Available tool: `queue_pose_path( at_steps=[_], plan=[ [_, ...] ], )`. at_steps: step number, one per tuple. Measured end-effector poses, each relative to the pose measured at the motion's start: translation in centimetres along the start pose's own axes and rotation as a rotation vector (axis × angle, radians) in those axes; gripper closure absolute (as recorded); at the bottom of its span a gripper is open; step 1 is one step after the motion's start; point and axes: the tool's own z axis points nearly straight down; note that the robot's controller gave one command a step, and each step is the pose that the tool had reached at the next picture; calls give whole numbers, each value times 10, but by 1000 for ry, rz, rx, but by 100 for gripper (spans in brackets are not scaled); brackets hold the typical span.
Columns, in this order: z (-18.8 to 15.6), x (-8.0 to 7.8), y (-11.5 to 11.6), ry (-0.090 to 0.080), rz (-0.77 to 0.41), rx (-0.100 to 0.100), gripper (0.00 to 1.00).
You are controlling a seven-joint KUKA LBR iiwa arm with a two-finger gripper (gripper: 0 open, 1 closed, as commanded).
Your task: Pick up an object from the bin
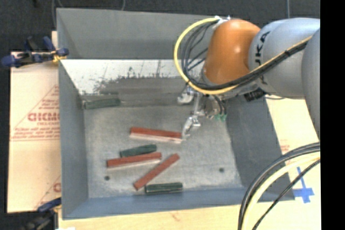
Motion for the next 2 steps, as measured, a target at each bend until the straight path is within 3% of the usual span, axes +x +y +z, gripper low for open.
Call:
queue_pose_path(
  at_steps=[1, 2],
  plan=[
    [51, 20, 26, 8, -24, 0, 100],
    [51, 20, 26, 8, -24, 0, 100]
  ],
)
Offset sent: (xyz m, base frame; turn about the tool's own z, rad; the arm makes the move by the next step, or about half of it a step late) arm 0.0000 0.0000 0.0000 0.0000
